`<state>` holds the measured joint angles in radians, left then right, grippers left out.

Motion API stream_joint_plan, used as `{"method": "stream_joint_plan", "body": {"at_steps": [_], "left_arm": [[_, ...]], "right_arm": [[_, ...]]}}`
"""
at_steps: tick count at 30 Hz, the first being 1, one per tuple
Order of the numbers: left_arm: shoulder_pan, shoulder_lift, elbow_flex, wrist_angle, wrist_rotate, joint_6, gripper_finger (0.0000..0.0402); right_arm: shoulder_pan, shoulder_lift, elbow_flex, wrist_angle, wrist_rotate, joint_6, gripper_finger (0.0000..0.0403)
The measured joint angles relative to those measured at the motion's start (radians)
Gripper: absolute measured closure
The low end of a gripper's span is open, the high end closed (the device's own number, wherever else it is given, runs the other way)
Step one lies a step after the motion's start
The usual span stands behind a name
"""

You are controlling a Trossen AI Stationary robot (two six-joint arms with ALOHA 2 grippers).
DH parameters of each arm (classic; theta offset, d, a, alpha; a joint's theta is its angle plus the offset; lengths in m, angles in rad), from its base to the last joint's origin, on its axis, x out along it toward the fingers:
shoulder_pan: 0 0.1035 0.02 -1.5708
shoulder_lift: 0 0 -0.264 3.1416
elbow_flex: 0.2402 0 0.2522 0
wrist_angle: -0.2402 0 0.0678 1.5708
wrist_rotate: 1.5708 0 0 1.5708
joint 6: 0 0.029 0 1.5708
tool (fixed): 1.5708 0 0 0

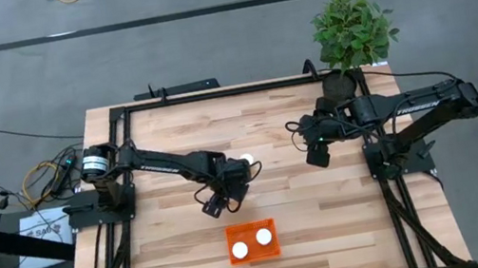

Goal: Pick and place pill bottles into a basket
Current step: Put the orange pill bottle into the orange bin

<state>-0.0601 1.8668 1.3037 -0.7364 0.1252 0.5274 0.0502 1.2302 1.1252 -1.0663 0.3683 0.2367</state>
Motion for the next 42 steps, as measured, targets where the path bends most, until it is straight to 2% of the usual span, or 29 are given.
{"method": "stream_joint_plan", "body": {"at_steps": [13,20,27,35,42], "left_arm": [[-0.051,0.0,0.129,-0.18,-0.12,0.033,0.0197],[-0.093,-0.007,0.158,-0.28,-0.114,-0.042,0.0197],[-0.151,-0.055,0.158,-0.358,-0.106,-0.162,0.0197],[-0.233,-0.166,0.158,-0.416,-0.239,-0.291,0.0197],[-0.291,-0.206,0.158,-0.413,-0.291,-0.366,0.0197]], "right_arm": [[0.0,0.0,0.0,-0.056,0.0,0.0,0.0163],[0.0,-0.009,0.0,-0.153,0.0,0.01,0.0163],[0.015,-0.037,0.0,-0.15,-0.002,0.059,0.0163],[0.077,-0.058,0.0,-0.052,0.0,0.085,0.0163],[0.175,-0.05,0.0,0.127,-0.014,-0.009,0.0163]]}}
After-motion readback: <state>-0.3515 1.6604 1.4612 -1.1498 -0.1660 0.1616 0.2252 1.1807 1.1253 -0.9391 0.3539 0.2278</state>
